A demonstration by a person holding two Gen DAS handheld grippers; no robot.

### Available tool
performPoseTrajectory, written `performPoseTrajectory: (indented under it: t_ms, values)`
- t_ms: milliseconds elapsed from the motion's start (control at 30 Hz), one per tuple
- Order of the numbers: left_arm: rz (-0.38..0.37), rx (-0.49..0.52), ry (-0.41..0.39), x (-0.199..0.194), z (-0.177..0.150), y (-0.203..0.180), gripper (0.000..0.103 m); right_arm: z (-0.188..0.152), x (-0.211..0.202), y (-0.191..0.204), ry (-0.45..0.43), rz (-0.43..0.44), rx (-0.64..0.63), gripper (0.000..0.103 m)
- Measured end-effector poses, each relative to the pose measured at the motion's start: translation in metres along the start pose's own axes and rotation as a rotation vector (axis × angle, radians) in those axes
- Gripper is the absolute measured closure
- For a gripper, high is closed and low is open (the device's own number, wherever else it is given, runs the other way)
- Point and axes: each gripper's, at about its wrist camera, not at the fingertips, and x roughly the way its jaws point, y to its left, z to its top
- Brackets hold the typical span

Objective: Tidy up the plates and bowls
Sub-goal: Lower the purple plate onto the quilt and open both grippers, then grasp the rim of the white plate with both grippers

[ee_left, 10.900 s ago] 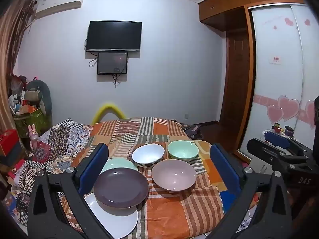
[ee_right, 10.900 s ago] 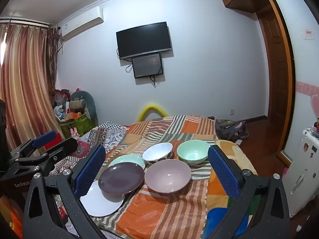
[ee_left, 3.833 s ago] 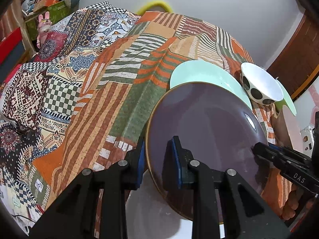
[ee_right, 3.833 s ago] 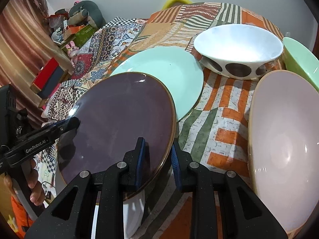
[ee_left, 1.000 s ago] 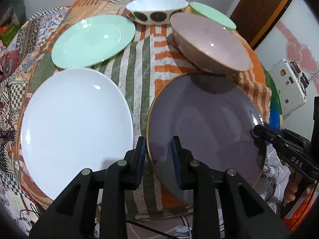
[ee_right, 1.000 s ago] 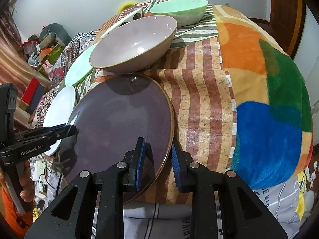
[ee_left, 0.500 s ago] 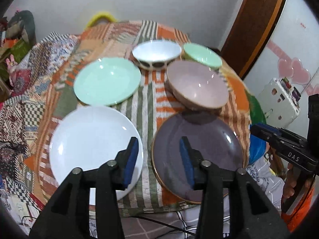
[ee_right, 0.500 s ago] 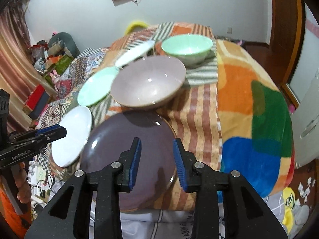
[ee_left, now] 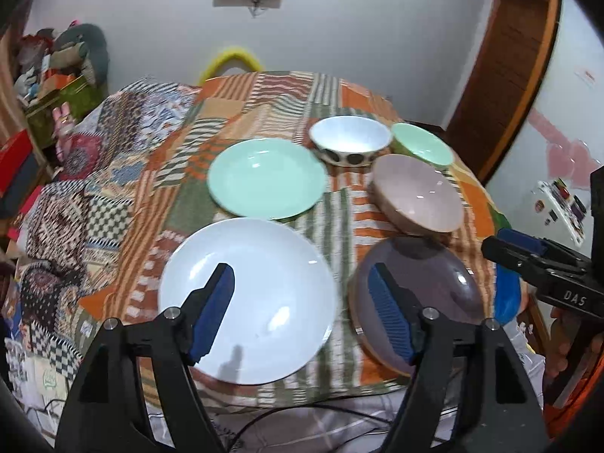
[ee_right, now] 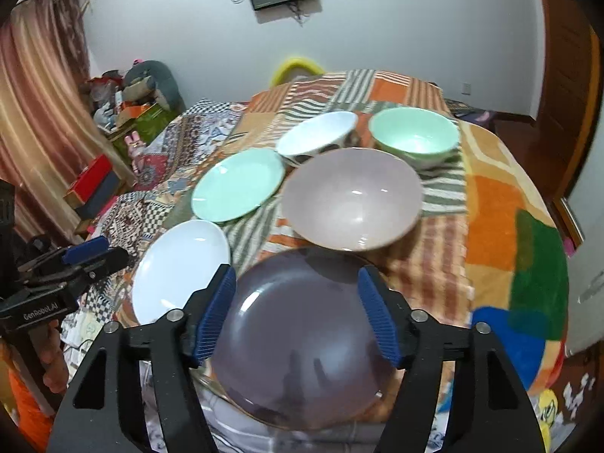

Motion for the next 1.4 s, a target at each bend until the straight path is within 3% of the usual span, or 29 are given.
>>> performPoseTrajectory:
  t_ms: [300,600,933,967,1033,1133,1267,1400]
  values:
    - [0.093,-0.089,0.024,0.007,-0.016,0.054,0.030,0.007,0.035,0.043,0.054,0.057,-0.090,0.037]
    - [0.130,-0.165,0.093,0.033,-0.036,0.099,0.030,0.008,0.076,0.076,0.132,0.078,-0.157,0.038]
    - [0.072,-0.267,0.153,0.059,-0.055,0.139,0.031,0.009,0.121,0.086,0.232,0.072,-0.173,0.038]
    - [0.065,-0.275,0.152,0.061,-0.057,0.142,0.032,0.010,0.127,0.085,0.244,0.069,-0.163,0.038]
    - [0.054,-0.279,0.155,0.063,-0.059,0.144,0.046,0.010,0.136,0.083,0.267,0.065,-0.156,0.038]
    - [0.039,-0.279,0.165,0.067,-0.061,0.147,0.059,0.008,0.145,0.083,0.287,0.055,-0.160,0.049]
    - [0.013,-0.288,0.182,0.074,-0.063,0.149,0.070,0.006,0.153,0.083,0.315,0.053,-0.169,0.064]
    - [-0.007,-0.287,0.200,0.081,-0.064,0.147,0.077,0.005,0.159,0.081,0.339,0.053,-0.173,0.072]
